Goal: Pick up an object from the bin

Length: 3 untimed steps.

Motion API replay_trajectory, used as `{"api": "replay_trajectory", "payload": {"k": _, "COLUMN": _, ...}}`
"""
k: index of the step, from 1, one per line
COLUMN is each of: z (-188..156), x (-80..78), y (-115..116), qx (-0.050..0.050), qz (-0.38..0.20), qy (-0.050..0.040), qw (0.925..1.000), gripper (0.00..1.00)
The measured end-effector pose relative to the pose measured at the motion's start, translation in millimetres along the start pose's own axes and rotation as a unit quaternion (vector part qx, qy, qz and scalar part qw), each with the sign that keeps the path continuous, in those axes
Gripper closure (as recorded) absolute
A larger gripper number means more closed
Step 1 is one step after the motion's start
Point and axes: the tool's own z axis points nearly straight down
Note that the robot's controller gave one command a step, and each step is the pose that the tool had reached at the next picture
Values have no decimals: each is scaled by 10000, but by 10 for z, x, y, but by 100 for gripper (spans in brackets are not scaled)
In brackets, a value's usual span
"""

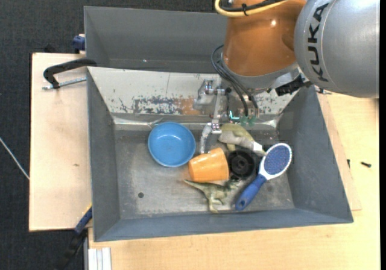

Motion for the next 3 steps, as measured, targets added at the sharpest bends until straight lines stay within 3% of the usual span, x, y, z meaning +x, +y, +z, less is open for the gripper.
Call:
{"api": "replay_trajectory", "payload": {"k": 1, "z": 1595, "x": 224, "y": -50, "qx": 4, "qz": -745, "qy": 6, "qw": 9972, "gripper": 0}}
{"api": "replay_trajectory", "payload": {"k": 2, "z": 1540, "x": 191, "y": -28, "qx": -16, "qz": -750, "qy": -52, "qw": 9972, "gripper": 100}}
{"api": "replay_trajectory", "payload": {"k": 3, "z": 653, "x": 230, "y": 139, "qx": -6, "qz": -1213, "qy": -103, "qw": 9926, "gripper": 100}}
